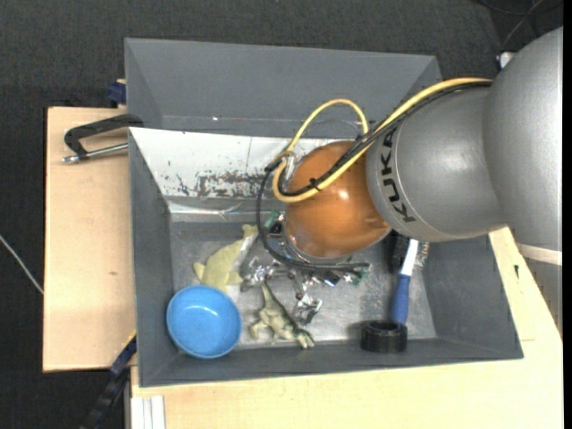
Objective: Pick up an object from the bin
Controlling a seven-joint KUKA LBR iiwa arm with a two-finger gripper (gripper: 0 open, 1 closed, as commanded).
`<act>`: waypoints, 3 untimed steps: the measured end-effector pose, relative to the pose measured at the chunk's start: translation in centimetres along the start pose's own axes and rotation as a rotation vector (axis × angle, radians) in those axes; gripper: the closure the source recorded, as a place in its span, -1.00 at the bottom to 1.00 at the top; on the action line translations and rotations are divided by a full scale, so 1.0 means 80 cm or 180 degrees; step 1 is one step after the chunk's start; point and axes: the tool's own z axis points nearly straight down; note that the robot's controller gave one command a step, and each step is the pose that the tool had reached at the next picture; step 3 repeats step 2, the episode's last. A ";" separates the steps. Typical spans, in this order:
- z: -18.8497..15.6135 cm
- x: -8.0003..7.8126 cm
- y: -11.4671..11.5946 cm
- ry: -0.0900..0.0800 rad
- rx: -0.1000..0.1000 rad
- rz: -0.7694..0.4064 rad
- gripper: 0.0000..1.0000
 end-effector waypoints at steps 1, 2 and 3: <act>0.000 -0.001 -0.001 -0.0009 0.0009 -0.0003 1.00; -0.189 0.020 -0.016 -0.0002 0.0004 -0.0543 1.00; -0.189 0.020 -0.016 -0.0002 0.0004 -0.0543 1.00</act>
Offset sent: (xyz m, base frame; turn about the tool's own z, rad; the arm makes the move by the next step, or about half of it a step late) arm 0.0000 0.0000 0.0000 0.0000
